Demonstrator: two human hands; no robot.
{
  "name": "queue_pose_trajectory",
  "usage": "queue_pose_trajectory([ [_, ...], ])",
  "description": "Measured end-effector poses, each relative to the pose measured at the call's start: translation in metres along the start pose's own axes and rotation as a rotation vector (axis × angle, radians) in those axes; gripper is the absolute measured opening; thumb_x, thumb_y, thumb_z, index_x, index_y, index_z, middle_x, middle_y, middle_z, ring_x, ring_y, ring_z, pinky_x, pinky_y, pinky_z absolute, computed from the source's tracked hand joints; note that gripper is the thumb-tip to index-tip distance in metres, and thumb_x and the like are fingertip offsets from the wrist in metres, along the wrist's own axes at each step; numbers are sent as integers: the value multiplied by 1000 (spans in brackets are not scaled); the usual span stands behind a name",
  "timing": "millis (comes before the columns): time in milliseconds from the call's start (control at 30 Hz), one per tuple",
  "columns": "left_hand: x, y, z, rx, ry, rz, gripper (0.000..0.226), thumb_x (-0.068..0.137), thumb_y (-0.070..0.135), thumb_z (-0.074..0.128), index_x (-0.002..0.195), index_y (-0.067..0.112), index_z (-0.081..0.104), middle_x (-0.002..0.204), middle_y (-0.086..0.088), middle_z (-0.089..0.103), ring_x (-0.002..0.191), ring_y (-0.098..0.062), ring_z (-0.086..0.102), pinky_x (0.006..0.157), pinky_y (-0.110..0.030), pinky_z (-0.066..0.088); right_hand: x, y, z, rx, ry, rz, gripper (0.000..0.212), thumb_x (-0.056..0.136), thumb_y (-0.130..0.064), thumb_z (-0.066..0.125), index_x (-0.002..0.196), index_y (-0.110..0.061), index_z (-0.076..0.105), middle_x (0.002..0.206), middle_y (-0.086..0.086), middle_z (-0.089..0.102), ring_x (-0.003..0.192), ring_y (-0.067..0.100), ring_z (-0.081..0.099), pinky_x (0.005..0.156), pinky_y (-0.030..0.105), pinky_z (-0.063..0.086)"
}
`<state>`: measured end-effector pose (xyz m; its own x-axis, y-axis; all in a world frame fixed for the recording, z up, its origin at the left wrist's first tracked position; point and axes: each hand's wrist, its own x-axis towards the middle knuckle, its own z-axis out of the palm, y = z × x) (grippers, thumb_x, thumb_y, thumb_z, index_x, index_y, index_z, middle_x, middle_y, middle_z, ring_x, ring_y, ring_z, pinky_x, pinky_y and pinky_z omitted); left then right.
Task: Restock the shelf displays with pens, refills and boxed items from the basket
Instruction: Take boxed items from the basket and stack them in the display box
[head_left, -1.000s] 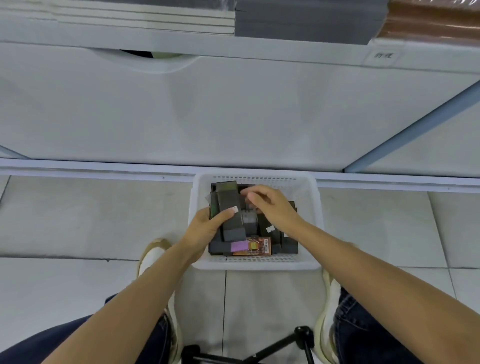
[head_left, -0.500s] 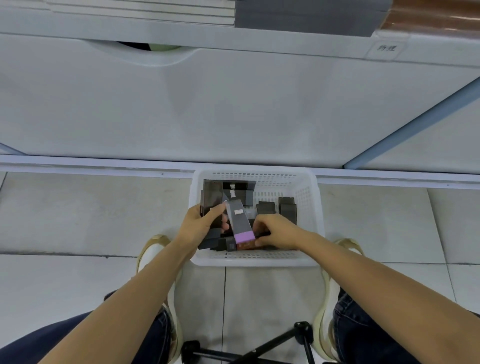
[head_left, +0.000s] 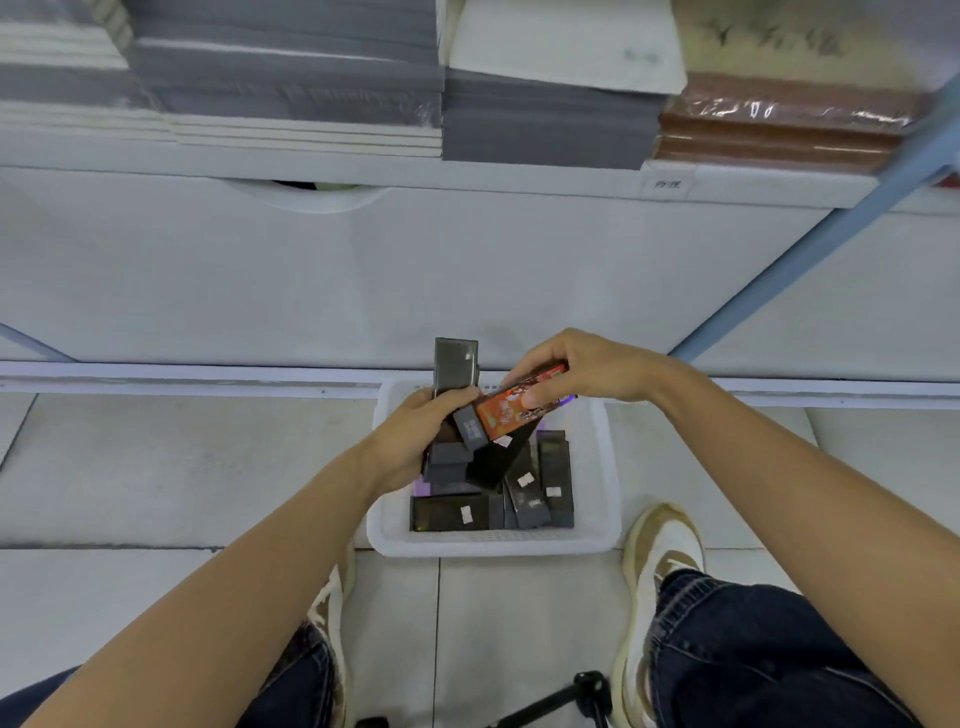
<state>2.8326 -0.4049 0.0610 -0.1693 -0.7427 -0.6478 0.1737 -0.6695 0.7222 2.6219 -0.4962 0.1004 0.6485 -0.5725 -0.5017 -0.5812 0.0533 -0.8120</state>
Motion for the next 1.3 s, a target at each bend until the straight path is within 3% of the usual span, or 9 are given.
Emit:
queue_pose_trajectory([
  [100, -16, 23, 9, -127, -91, -67, 34, 91, 43, 57, 105, 14, 67, 84, -6, 72, 71, -15, 68, 63, -26, 56, -8, -27, -7, -20, 44, -91, 25, 88, -14, 69, 113, -17, 70, 110, 2, 69, 101, 12, 65, 82, 24, 55],
  [200, -31, 45, 12, -225, -123, -33, 50, 82, 51, 61, 112, 12, 70, 105, -11, 70, 91, -23, 67, 82, -34, 54, -16, -53, -16, -19, 92, -170, 27, 88, -9, 69, 115, -11, 68, 113, 9, 68, 102, 17, 65, 88, 33, 56],
  [400, -69, 78, 19, -371, -350, 157, 58, 74, 61, 64, 107, 14, 75, 110, -11, 72, 98, -25, 71, 76, -38, 58, -32, -103, -23, 40, 233, -302, 27, 88, -9, 67, 115, -7, 66, 107, 8, 68, 95, 10, 64, 85, 25, 55],
  [533, -89, 93, 33, -195, -139, 270, 43, 71, 22, 76, 112, 12, 68, 105, -10, 74, 91, -23, 72, 71, -37, 58, -39, -130, -11, 127, 374, -392, 24, 89, -10, 66, 114, -8, 65, 104, 1, 68, 90, 4, 64, 80, 16, 52],
  [633, -103, 102, 44, -195, -83, 333, 26, 83, 8, 68, 109, 8, 68, 97, -6, 76, 81, -16, 73, 61, -30, 57, -44, -149, -1, 170, 462, -433, 25, 90, -11, 66, 115, -7, 65, 105, 4, 68, 89, 6, 64, 79, 15, 52],
  [833, -129, 124, 48, -427, -30, 427, 6, 94, 6, 57, 94, 2, 61, 80, -11, 67, 74, -27, 72, 66, -35, 60, -63, -180, 8, 298, 672, -474, 29, 89, -12, 68, 117, -6, 62, 114, 10, 67, 97, 14, 63, 78, 21, 52],
  [1000, -157, 155, 43, -513, 110, 614, 6, 88, 11, 69, 90, 6, 66, 73, -9, 67, 57, -17, 64, 62, -30, 59, -83, -205, 10, 321, 600, -467, 30, 83, -10, 74, 109, -7, 59, 106, 18, 70, 81, 19, 67, 70, 27, 52],
  [1133, -178, 177, 37, -372, 231, 650, 32, 84, 6, 72, 114, 0, 61, 72, -10, 68, 54, -14, 63, 58, -28, 57, -96, -225, 15, 195, 544, -513, 42, 83, -10, 75, 118, -18, 54, 93, 8, 74, 76, 16, 72, 58, 26, 54],
  [1300, -200, 205, 35, -181, 333, 724, 39, 83, 11, 74, 119, 4, 59, 78, -9, 70, 60, -18, 68, 62, -36, 58, -108, -261, 9, 143, 608, -581, 23, 91, -27, 65, 110, -16, 59, 101, 8, 72, 77, 6, 70, 59, 18, 52],
])
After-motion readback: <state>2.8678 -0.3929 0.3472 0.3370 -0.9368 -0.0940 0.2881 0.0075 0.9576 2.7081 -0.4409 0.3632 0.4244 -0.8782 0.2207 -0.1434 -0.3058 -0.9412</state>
